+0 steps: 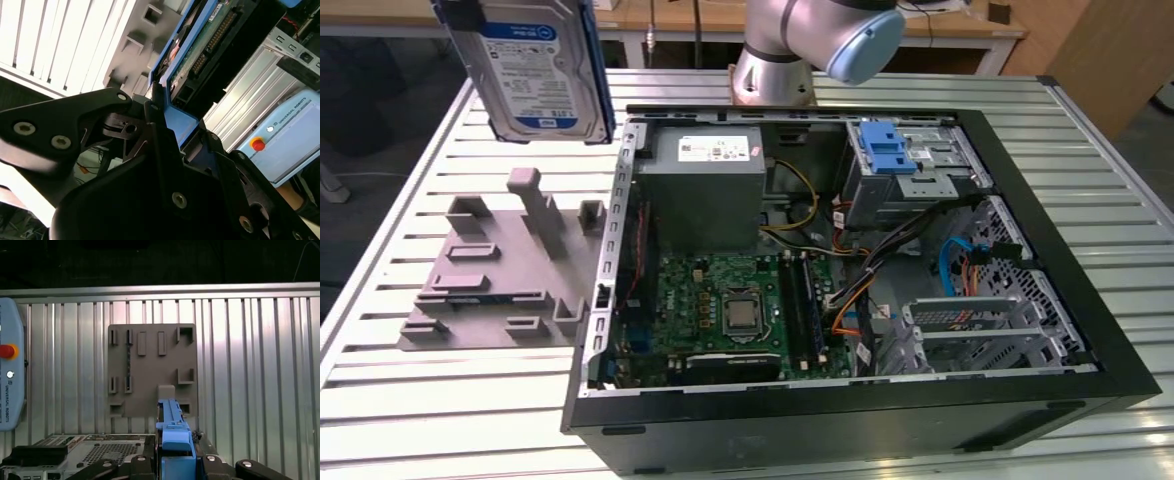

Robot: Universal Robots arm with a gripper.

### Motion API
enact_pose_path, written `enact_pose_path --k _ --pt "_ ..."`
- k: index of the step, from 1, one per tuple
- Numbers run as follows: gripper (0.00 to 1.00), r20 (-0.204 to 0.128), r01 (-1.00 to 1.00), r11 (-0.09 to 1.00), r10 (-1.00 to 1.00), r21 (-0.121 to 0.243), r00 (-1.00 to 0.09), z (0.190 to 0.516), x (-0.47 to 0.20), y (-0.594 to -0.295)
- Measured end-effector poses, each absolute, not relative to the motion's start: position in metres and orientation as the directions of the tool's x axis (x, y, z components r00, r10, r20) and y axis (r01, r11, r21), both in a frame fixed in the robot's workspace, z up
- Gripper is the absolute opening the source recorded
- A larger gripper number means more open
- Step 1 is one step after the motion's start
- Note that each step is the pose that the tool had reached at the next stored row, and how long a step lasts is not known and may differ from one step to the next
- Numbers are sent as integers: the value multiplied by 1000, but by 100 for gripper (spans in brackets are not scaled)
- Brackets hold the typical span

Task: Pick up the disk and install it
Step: 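Pick up the disk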

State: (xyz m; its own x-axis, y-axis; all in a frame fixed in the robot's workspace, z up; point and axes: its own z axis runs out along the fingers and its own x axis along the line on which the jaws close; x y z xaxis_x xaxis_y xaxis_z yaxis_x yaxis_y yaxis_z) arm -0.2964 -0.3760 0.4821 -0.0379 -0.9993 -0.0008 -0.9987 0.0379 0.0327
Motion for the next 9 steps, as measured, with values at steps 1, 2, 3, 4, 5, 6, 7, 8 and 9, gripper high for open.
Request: enact_pose_path --k 1,2,3,4,5,6,7,8,9 --pt "36 -1 -999 38 -999 32 -38 482 -295 -377" --pt "36 -1 -999 38 -999 32 -38 482 -293 -378" --pt "36 -1 -999 38 -999 32 -38 482 -291 -379" --pt "36 -1 -999 38 -999 32 -38 482 -289 -380" --pt "36 -1 -999 38 -999 32 -38 482 -286 -380" --pt "36 -1 -999 38 -999 32 -38 481 -283 -381" --pt "36 -1 -999 38 -999 32 -38 481 -280 -382" --pt "36 -1 -999 38 -999 32 -38 481 -277 -382" --pt "36 -1 -999 38 -999 32 -38 481 -274 -383"
